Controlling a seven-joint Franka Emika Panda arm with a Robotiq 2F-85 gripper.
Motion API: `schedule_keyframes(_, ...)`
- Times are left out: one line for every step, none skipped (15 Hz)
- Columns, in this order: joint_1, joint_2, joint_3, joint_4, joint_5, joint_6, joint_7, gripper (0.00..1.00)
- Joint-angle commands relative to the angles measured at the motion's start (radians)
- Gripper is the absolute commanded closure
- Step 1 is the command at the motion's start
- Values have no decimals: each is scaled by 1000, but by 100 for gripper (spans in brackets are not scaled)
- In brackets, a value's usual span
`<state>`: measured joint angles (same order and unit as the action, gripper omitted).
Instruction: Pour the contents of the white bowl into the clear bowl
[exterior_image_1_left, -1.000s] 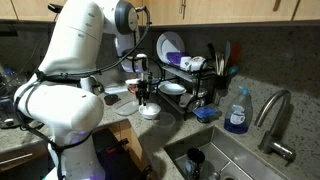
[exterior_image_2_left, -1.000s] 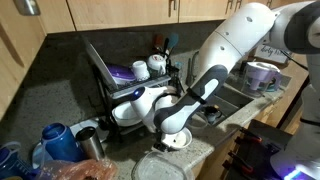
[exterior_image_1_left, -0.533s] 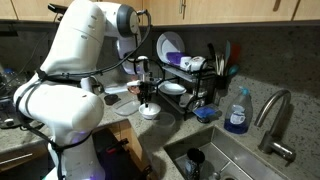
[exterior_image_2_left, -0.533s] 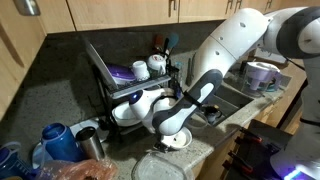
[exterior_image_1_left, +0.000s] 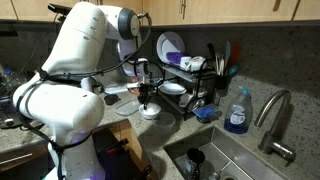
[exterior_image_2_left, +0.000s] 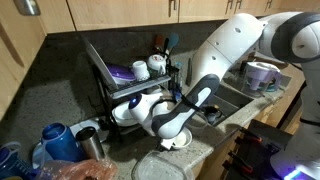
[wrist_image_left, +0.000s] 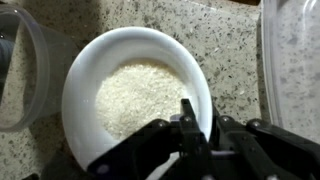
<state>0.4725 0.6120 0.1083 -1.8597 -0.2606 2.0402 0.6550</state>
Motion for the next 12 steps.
schedule_keyframes(22, 5, -14, 25, -21, -42, 24, 100)
schedule_keyframes(23, 4, -16, 24, -25, -45, 26, 100)
schedule_keyframes(24, 4, -18, 21, -27, -45, 27, 98)
schedule_keyframes(25, 2, -19, 19, -28, -45, 27, 98)
schedule_keyframes(24, 0, -20, 17, -29, -45, 28, 98)
schedule_keyframes(24, -3, -21, 15, -31, -45, 30, 98)
schedule_keyframes(24, -9, -21, 11, -30, -41, 32, 98)
schedule_keyframes(24, -17, -23, 8, -32, -39, 36, 98)
schedule_keyframes(24, -27, -24, 3, -33, -36, 41, 98)
schedule_keyframes(22, -41, -26, -3, -32, -33, 47, 98)
schedule_keyframes(20, -51, -26, -8, -31, -30, 54, 98)
schedule_keyframes(16, -68, -27, -15, -29, -27, 56, 98)
